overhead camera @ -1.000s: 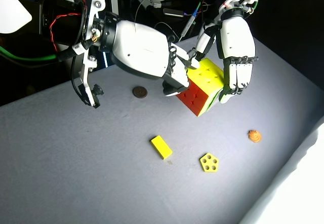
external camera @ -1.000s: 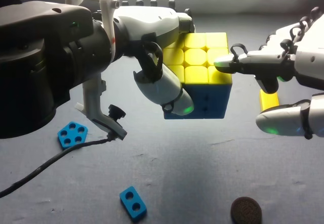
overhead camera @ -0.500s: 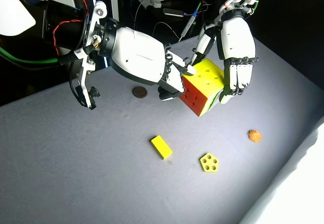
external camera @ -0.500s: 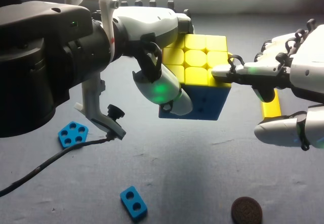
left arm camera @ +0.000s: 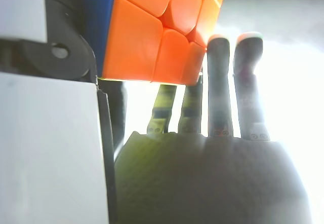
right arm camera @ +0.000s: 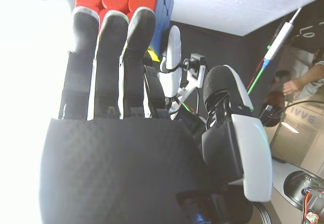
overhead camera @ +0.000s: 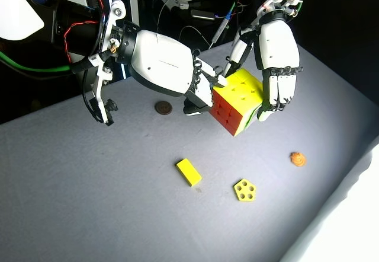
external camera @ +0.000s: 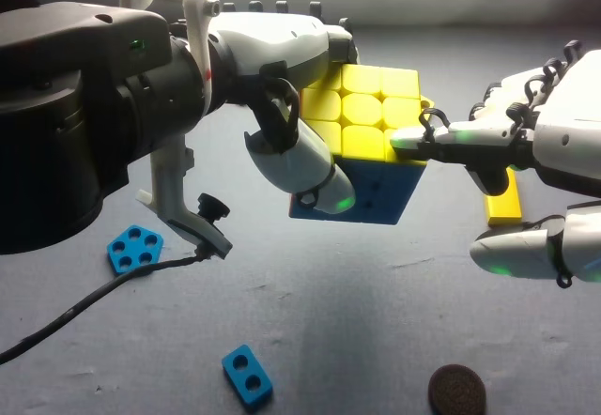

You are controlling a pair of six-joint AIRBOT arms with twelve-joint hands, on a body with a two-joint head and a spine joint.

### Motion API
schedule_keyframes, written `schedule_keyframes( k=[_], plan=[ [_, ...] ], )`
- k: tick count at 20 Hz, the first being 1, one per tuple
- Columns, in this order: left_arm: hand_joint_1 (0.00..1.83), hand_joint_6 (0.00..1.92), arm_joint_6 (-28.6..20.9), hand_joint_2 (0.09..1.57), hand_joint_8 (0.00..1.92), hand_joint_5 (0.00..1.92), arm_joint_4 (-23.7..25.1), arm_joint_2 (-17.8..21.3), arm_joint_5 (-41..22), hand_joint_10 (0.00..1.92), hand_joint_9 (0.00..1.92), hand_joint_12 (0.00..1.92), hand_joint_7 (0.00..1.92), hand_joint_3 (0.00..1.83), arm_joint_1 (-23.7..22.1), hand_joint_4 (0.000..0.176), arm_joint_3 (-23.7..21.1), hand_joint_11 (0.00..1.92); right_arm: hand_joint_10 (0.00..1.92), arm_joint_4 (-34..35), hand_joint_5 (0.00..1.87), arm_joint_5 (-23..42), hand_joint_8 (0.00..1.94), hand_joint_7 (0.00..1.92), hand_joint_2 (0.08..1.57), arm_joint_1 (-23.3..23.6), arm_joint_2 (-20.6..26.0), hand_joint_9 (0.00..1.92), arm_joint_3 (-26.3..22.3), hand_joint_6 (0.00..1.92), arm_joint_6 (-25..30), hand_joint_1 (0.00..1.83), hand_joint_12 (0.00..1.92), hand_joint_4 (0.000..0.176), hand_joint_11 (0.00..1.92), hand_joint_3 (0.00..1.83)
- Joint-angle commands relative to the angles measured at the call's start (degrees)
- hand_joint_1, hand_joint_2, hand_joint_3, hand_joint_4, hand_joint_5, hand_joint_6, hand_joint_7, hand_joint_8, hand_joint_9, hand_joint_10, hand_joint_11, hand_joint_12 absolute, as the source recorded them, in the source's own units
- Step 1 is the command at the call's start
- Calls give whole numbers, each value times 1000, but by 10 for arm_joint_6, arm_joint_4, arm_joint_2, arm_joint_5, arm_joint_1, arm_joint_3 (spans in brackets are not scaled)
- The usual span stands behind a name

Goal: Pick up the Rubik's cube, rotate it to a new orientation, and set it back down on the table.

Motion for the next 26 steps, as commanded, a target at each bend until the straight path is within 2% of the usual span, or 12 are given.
schedule_keyframes(
  k=[1, 4, 8, 11, 15, 18, 19, 20, 21, 26],
  plan=[
    [1040, 1536, -11, 1310, 1912, 615, 29, 4, 14, 1921, 221, 1921, 141, 0, -10, 0, 1, 318, 1805, 7, 198, 40, 1347, 487, 1305, 0, -1, 425, -4, 11, -2, 125, 1921, 0, 415, 0],
    [1011, 1640, -11, 1353, 1921, 540, 29, 4, 13, 1921, 215, 1921, 109, 8, -11, 0, 1, 314, 1801, 7, 184, 38, 1353, 482, 1319, -1, -6, 421, -4, 3, -2, 84, 1921, 0, 396, 3],
    [1037, 1546, -11, 1314, 1894, 609, 29, 4, 12, 1921, 218, 1921, 140, 0, -12, 0, 1, 299, 1799, 7, 196, 35, 1355, 486, 1316, -1, -11, 436, -5, 11, -2, 84, 1921, 0, 421, 0],
    [1026, 1602, -11, 1337, 1900, 568, 29, 4, 12, 1921, 224, 1921, 138, 5, -12, 0, 1, 323, 1798, 7, 194, 28, 1344, 491, 1314, -1, -13, 438, -6, 8, -2, 92, 1921, 0, 424, 0],
    [1020, 1626, -11, 1346, 1918, 556, 29, 4, 12, 1921, 217, 1921, 138, 2, -11, 0, 2, 327, 1834, 11, 190, 17, 1358, 470, 1312, -1, -15, 402, -5, 5, -2, 99, 1921, 0, 339, 0],
    [1013, 1638, -11, 1353, 1919, 545, 29, 4, 12, 1921, 225, 1921, 127, 2, -11, 0, 2, 314, 1816, 18, 189, 4, 1360, 483, 1302, -1, -20, 438, -5, 3, -2, 130, 1921, 0, 415, 0],
    [1036, 1590, -11, 1395, 1921, 527, 29, 4, 12, 1921, 220, 1921, 387, 4, -11, 0, 2, 294, 1808, 19, 196, 1, 1359, 475, 1307, -1, -22, 430, -5, 6, -2, 125, 1921, 0, 409, 0],
    [999, 1629, -11, 1366, 1921, 542, 29, 4, 12, 1921, 204, 1921, 180, 0, -11, 0, 2, 282, 1812, 23, 200, -5, 1365, 473, 1307, -1, -23, 429, -5, 8, -2, 137, 1921, 0, 405, 0],
    [992, 1643, -11, 1361, 1921, 541, 29, 4, 12, 1921, 209, 1921, 128, 0, -12, 0, 2, 288, 1811, 25, 205, -10, 1368, 482, 1306, 0, -25, 439, -5, 9, -2, 140, 1921, 0, 407, 0],
    [1004, 1629, -11, 1352, 1912, 550, 29, 4, 12, 1921, 222, 1921, 120, 0, -12, 0, 3, 321, 1821, 38, 152, -31, 1365, 469, 1307, 3, -30, 428, -5, 0, -2, 119, 1921, 0, 392, 0]
  ],
)
